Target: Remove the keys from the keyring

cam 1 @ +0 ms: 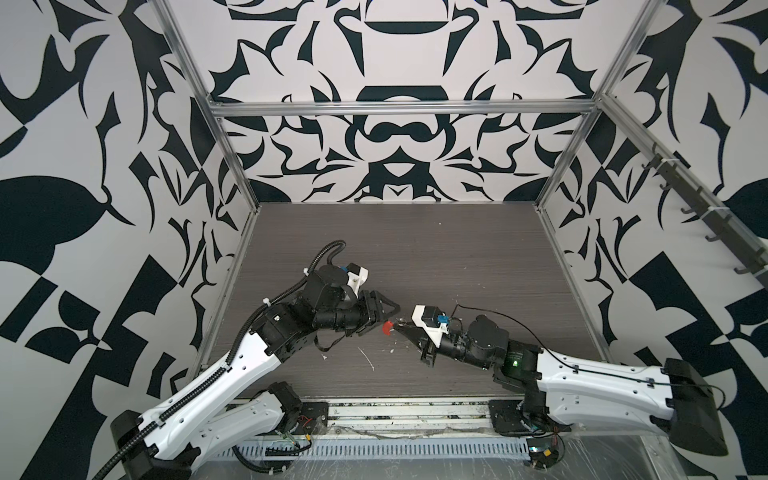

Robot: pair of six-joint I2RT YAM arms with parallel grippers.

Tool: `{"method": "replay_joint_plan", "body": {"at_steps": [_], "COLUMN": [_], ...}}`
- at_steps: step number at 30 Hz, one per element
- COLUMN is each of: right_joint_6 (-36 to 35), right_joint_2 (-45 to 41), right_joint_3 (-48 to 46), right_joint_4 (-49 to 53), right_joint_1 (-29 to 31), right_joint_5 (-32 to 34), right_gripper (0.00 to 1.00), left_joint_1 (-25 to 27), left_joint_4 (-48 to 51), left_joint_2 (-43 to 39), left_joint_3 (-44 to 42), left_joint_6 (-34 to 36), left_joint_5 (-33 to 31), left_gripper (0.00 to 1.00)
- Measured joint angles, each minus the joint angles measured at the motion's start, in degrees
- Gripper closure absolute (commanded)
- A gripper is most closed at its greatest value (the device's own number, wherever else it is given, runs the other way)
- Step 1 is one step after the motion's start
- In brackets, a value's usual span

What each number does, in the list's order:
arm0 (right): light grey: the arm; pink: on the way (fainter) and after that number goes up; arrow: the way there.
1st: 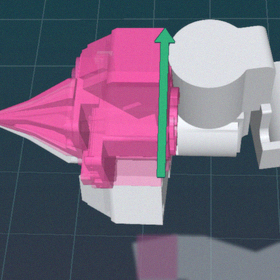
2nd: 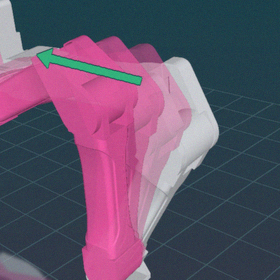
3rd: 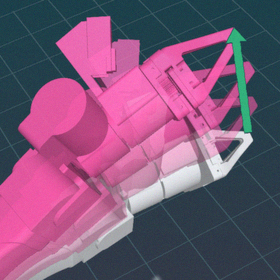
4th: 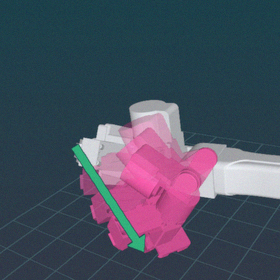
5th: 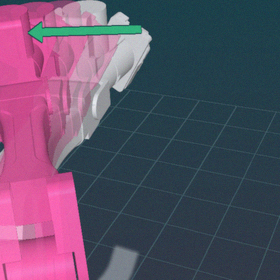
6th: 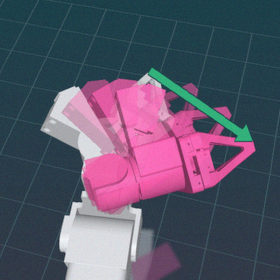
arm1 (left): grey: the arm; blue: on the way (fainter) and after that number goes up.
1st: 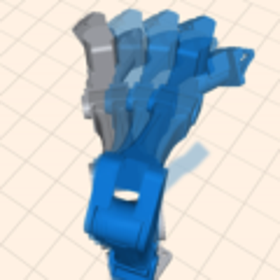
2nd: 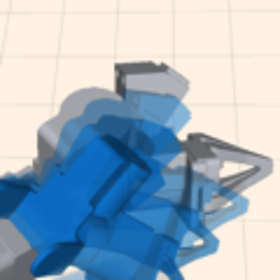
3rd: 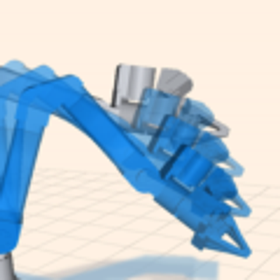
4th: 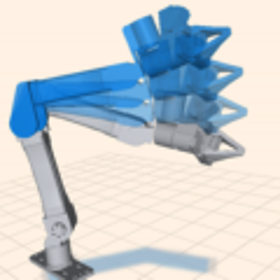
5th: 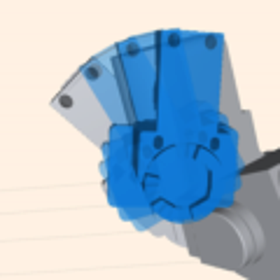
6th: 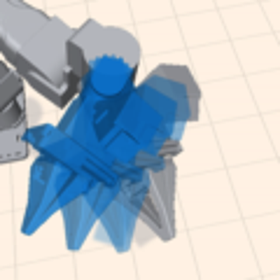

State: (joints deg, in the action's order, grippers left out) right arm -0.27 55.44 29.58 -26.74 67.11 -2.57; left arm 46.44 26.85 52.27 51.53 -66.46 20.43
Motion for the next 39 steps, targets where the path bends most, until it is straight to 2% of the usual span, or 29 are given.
{"method": "replay_joint_plan", "body": {"at_steps": [6,10,14,18,20,22,26,27,31,39], "right_joint_6": [-2.1,-3.4,-3.9,-4.0,-4.0,-4.0,-3.9,-3.9,-4.0,-4.3], "right_joint_2": [0.0,0.1,0.9,1.4,1.6,1.6,1.6,1.6,1.4,1.4], "right_joint_3": [0.0,0.0,0.1,0.1,0.1,0.1,0.1,0.0,-0.7,-2.3], "right_joint_4": [-0.1,-0.5,-1.6,-2.2,-2.5,-2.7,-3.2,-3.4,-5.2,-10.9], "right_joint_1": [0.3,0.4,0.4,0.4,0.4,0.4,0.4,0.4,0.5,1.3], "right_joint_5": [-1.3,-1.4,-0.8,-0.2,0.1,0.4,1.7,2.0,4.3,8.6], "right_gripper": [1.0,1.0,1.0,1.0,1.0,1.0,1.0,1.0,1.0,1.0], "left_joint_1": [-0.3,-0.3,-0.2,0.0,0.0,0.0,0.1,0.1,0.1,0.1], "left_joint_4": [-6.6,-10.3,-12.5,-13.2,-13.0,-12.3,-4.8,-3.2,0.6,3.9], "left_joint_2": [0.5,0.9,1.0,1.0,1.0,0.7,-0.2,-0.5,-3.9,-5.6], "left_joint_3": [-2.4,-2.4,-2.4,-2.3,-2.0,-1.5,3.3,4.6,6.1,4.0], "left_joint_6": [-3.1,-4.9,-6.0,-6.0,-5.7,-5.1,-0.9,0.1,3.6,6.6], "left_joint_5": [3.4,5.1,6.5,7.0,7.0,6.6,3.0,1.8,-2.1,-5.7], "left_gripper": [0.49,0.71,0.89,0.98,0.98,0.93,0.61,0.57,0.5,0.46]}}
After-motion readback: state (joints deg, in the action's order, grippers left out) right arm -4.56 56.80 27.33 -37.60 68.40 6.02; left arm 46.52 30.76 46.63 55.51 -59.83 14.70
